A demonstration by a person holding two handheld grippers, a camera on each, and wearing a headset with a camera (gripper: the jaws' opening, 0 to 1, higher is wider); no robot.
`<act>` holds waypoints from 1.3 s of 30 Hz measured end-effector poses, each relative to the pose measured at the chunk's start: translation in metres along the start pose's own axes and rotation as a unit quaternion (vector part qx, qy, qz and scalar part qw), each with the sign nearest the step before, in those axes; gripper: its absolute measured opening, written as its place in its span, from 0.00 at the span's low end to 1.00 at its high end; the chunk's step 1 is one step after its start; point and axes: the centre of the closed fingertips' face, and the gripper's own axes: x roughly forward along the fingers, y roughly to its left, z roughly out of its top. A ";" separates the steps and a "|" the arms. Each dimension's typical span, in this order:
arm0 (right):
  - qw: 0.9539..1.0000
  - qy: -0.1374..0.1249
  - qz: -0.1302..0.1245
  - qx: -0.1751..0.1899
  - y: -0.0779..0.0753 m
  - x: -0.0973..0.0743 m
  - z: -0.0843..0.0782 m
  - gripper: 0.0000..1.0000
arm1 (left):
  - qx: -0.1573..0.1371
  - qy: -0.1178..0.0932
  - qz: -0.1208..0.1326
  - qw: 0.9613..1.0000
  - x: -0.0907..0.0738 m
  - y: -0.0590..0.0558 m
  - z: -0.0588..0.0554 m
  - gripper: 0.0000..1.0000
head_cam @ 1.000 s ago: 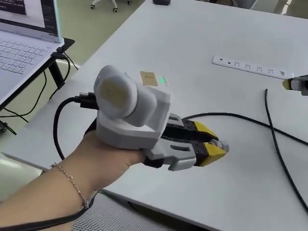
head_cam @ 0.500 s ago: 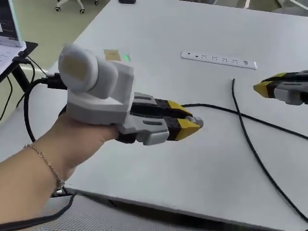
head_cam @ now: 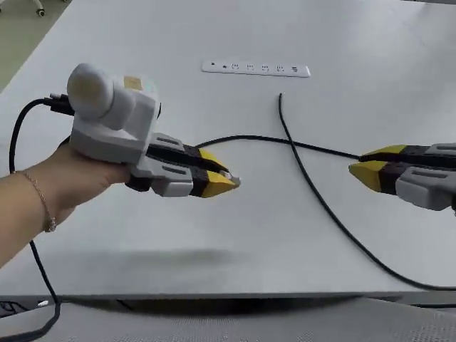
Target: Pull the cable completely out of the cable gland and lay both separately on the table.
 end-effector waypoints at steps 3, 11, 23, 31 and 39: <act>1.000 0.007 -0.016 0.021 -0.013 -0.002 -0.013 0.10 | 0.001 0.015 -0.018 1.000 0.015 0.007 -0.019 0.16; 0.998 0.004 -0.031 0.047 -0.015 -0.014 -0.020 0.08 | -0.023 0.049 -0.045 0.998 0.042 0.022 -0.064 0.16; 0.999 0.014 -0.022 0.042 -0.008 -0.003 -0.016 0.08 | -0.015 0.083 -0.021 0.996 0.039 0.036 -0.094 0.27; 0.996 0.073 0.042 0.039 0.019 0.001 -0.039 0.18 | -0.026 0.043 0.022 0.998 -0.006 0.019 -0.045 0.28; 0.986 0.130 0.088 0.046 0.050 -0.011 -0.072 0.26 | -0.082 0.058 0.084 0.991 -0.064 -0.038 -0.011 0.29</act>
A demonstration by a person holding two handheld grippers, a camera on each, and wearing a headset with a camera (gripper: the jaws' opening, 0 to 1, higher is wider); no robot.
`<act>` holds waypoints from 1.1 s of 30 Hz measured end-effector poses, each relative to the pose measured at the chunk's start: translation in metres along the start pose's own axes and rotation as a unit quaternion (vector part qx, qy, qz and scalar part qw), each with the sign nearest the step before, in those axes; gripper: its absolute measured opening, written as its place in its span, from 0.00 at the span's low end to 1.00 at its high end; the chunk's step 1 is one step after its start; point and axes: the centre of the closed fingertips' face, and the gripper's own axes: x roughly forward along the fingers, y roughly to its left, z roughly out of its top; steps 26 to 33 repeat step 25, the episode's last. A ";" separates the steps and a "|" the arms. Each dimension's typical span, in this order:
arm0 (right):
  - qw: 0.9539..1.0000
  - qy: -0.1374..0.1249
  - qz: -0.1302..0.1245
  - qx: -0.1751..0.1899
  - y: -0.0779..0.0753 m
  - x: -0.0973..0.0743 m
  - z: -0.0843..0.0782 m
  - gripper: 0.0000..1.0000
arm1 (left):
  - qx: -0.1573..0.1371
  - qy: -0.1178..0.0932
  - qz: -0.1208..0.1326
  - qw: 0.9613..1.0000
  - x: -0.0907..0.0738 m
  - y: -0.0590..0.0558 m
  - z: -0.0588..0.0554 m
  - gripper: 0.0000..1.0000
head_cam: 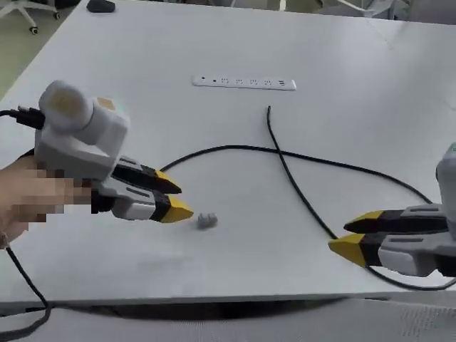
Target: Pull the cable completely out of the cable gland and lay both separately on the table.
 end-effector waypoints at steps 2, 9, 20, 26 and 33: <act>1.000 0.000 0.003 0.001 0.003 -0.002 -0.003 0.29 | -0.022 -0.001 0.004 1.000 -0.011 -0.013 -0.002 0.32; 0.999 0.008 0.029 0.016 0.020 -0.005 -0.017 0.35 | -0.070 0.009 0.081 0.994 -0.051 -0.035 -0.036 0.40; 0.997 0.002 0.049 0.058 0.032 -0.011 -0.018 0.41 | -0.133 -0.050 0.142 0.980 -0.076 -0.034 -0.040 0.49; 0.997 -0.007 0.061 0.055 0.036 -0.014 -0.012 0.42 | -0.131 -0.037 0.161 0.978 -0.081 -0.033 -0.048 0.48; 0.997 -0.007 0.061 0.055 0.036 -0.014 -0.012 0.42 | -0.131 -0.037 0.161 0.978 -0.081 -0.033 -0.048 0.48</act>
